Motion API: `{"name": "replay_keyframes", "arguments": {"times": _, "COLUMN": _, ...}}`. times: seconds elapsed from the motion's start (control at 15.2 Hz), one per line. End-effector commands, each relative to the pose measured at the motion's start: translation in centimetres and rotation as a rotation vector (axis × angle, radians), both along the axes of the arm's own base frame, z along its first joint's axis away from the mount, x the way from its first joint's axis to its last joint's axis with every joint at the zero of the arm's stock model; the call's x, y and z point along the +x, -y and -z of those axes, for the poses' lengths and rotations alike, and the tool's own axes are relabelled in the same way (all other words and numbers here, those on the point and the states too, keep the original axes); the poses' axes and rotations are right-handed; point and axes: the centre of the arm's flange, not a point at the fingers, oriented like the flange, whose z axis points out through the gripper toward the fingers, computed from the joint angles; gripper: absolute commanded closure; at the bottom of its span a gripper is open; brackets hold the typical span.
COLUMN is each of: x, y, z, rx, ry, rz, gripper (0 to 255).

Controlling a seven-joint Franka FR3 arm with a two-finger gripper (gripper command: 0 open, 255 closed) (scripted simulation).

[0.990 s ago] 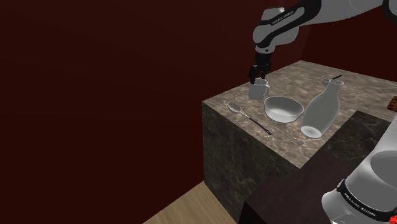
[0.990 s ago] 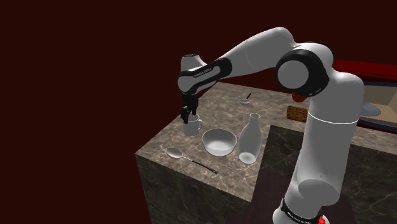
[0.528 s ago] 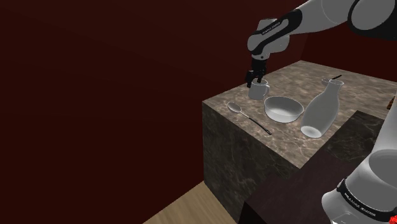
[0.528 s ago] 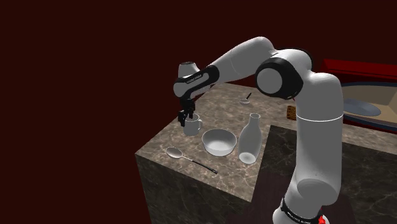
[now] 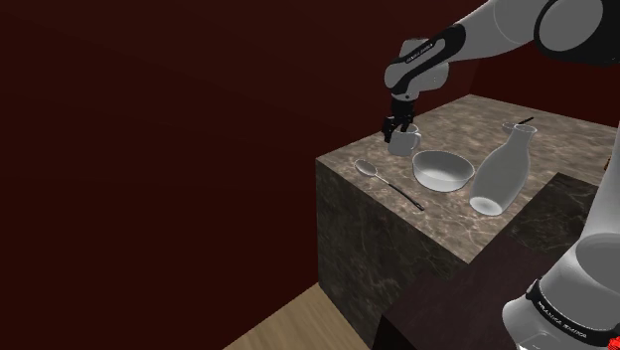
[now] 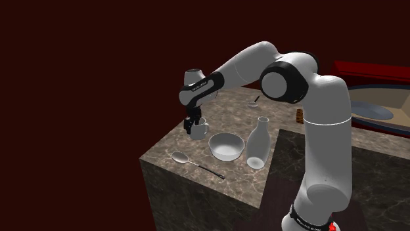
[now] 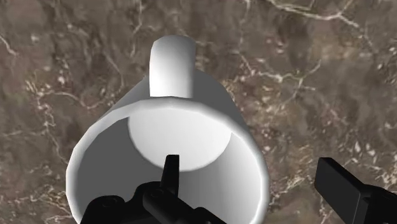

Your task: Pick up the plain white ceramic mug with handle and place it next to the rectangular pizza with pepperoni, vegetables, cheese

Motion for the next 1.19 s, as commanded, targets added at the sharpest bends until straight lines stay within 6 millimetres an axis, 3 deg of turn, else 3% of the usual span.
{"name": "replay_keyframes", "arguments": {"times": 0.0, "x": 0.0, "y": 0.0, "z": 0.0, "rx": 0.000, "ry": 0.000, "rz": 0.000, "gripper": 0}}
{"name": "replay_keyframes", "arguments": {"times": 0.13, "x": 0.0, "y": 0.0, "z": 0.0, "rx": 0.000, "ry": 0.000, "rz": 0.000, "gripper": 0}}
{"name": "replay_keyframes", "arguments": {"times": 0.2, "x": 0.0, "y": 0.0, "z": 0.0, "rx": 0.000, "ry": 0.000, "rz": 0.000, "gripper": 255}}
{"name": "replay_keyframes", "arguments": {"times": 0.79, "x": 0.0, "y": 0.0, "z": 0.0, "rx": 0.000, "ry": 0.000, "rz": 0.000, "gripper": 255}}
{"name": "replay_keyframes", "arguments": {"times": 1.12, "x": 0.0, "y": 0.0, "z": -2.6, "rx": 0.000, "ry": 0.000, "rz": 0.000, "gripper": 255}}
